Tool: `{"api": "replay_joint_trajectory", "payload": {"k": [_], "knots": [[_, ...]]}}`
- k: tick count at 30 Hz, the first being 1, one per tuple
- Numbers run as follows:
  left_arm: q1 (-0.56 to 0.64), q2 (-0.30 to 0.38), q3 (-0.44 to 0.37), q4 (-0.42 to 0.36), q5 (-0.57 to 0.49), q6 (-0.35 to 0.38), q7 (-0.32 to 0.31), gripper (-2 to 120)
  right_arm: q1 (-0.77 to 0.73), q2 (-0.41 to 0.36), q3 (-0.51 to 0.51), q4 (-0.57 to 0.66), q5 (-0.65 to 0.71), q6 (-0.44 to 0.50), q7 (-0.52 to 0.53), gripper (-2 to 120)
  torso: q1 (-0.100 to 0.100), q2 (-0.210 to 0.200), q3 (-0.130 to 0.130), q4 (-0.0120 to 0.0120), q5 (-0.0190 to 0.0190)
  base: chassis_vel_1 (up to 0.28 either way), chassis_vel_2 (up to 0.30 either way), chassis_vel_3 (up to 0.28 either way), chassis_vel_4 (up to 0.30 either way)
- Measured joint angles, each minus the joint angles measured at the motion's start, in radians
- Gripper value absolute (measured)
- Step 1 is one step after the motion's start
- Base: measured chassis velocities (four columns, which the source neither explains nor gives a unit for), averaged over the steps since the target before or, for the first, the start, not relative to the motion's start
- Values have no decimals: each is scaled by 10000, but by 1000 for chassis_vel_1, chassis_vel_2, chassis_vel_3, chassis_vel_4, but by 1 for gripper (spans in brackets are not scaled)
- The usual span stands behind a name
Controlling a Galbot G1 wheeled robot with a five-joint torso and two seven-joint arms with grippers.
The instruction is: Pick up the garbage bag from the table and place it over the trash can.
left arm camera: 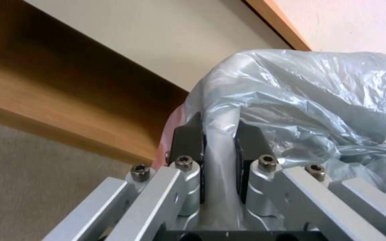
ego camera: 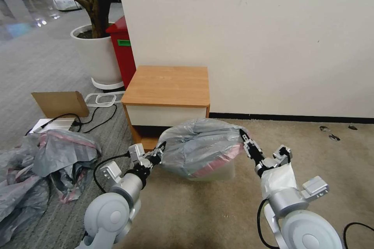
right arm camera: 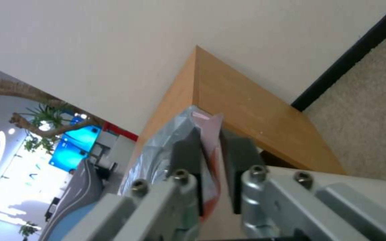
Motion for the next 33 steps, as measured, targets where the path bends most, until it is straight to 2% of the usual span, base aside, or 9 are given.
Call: {"api": "replay_joint_trajectory", "payload": {"k": [1,3,11,20,28,33], "knots": [[-14,-5,15,0,-8,-1,0,9,-37,-9,8,-8,-82,11,-21,4,-1,0,0,0,0,0,0,0,0],[-32,-9,29,0,-47,0,0,9,-73,-18,22,-12,-124,20,-40,0,0,0,0,0,0,0,0,0,0],[-114,30,-55,-3,-857,88,-243,9,-348,-89,210,-85,-478,19,-323,0,0,0,0,-1,0,0,0,0,0],[-184,90,-147,-30,-1211,172,-382,9,-503,-175,223,-258,-739,0,-393,0,0,0,0,0,0,0,0,0,0],[-93,133,-180,-165,-1383,337,-381,9,-95,-56,90,-1496,-1511,617,-1331,0,0,0,1,0,0,0,0,0,0],[-45,132,-170,-201,-1412,375,-335,9,137,-18,99,-1668,-1515,790,-1756,0,0,0,0,0,0,0,0,0,0]]}}
